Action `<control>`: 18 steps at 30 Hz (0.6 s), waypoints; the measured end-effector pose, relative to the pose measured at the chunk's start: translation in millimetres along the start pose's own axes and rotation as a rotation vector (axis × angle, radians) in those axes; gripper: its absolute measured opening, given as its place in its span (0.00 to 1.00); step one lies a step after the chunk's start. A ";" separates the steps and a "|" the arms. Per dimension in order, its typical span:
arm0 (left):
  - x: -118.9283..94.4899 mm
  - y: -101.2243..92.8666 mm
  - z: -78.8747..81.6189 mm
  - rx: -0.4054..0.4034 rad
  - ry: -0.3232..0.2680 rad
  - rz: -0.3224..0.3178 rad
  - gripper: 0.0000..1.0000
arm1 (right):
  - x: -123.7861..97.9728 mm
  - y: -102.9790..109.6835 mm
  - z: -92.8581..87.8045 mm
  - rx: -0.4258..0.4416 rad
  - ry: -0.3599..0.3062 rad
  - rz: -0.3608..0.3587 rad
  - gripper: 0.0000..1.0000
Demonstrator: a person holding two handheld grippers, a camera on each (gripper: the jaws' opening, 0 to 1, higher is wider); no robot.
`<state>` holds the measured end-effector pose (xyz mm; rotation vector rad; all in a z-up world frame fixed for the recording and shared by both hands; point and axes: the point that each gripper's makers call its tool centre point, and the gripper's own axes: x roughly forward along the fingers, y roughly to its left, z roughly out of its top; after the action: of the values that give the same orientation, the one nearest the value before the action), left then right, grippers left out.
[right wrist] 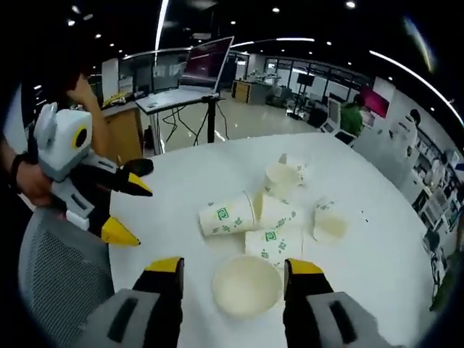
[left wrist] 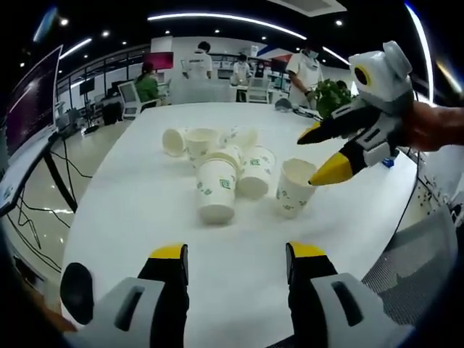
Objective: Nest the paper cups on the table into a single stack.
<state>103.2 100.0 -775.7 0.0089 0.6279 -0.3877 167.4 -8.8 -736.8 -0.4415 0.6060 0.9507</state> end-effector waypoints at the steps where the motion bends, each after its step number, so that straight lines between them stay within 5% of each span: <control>1: 0.0 -0.2 0.1 0.000 0.001 -0.001 0.53 | -3.2 0.8 1.9 0.005 -0.011 -0.003 0.59; 18: 2.1 -0.9 -3.4 0.012 0.019 -0.017 0.54 | -30.9 -14.2 -22.1 0.176 -0.110 -0.110 0.67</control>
<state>102.5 98.9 -779.6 0.0189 0.6447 -0.4087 159.6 -48.3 -732.0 -0.2612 0.5546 0.8041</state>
